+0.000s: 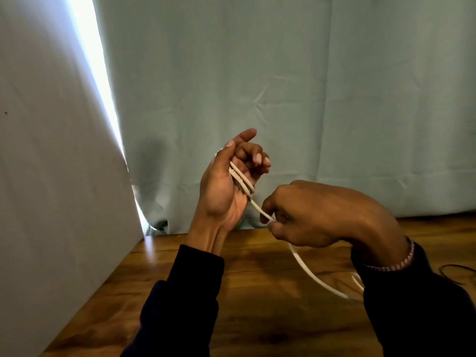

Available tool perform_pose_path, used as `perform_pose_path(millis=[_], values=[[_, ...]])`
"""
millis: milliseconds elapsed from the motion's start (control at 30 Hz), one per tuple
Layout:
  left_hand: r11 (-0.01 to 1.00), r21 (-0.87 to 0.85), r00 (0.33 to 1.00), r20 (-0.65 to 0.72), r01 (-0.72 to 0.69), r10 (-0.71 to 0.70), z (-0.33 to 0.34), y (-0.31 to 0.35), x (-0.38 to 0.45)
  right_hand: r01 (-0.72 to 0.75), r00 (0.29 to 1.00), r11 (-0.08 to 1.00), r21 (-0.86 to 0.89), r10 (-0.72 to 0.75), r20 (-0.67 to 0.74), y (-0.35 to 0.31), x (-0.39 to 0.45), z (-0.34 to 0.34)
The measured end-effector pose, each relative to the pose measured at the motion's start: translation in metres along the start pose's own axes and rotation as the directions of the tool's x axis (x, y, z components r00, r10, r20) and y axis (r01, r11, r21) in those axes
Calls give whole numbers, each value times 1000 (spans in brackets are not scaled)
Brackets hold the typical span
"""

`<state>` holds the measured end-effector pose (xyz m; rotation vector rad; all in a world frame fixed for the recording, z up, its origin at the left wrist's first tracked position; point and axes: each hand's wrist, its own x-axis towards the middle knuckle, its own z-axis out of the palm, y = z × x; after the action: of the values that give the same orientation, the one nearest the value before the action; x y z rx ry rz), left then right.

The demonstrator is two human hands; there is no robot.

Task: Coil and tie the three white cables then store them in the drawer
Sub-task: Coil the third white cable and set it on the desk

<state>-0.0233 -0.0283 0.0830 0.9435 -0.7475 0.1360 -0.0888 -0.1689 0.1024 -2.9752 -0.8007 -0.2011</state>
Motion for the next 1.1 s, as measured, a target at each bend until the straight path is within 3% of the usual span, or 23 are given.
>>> perform_pose_path(millis=[133,200,367,433,533,600,767,867,933,1033,1100], values=[[995,103,997,-79,3,5,-4,-5,0,47,998,994,-94,-51,-38,-11,-18,-8],[989,149,996,-87,18,-5,-4,-6,-2,54,982,986,-157,-81,-169,-13,-20,-10],[932,350,995,-47,97,-86,7,-2,-8,73,841,971,-229,-183,-510,-7,-12,-9],[894,430,990,10,125,-143,8,-1,-11,78,744,965,-251,-224,-630,-4,-6,-9],[877,399,928,137,268,-345,6,-3,-11,94,598,965,-243,-250,-761,10,0,-12],[867,355,878,199,350,-436,6,-2,-11,159,569,969,-187,-245,-785,22,2,-13],[857,331,823,288,395,-490,7,5,-14,222,485,966,-136,-230,-843,33,13,-7],[859,223,774,371,461,-512,5,13,-16,84,434,968,-236,-249,-866,36,23,-3],[846,163,727,446,508,-523,7,17,-17,54,476,977,-205,-206,-855,42,27,-2],[840,125,688,517,528,-509,11,19,-18,321,615,946,41,-176,-769,48,32,2],[844,134,693,512,519,-508,9,21,-17,383,663,913,140,-166,-730,50,30,2]])
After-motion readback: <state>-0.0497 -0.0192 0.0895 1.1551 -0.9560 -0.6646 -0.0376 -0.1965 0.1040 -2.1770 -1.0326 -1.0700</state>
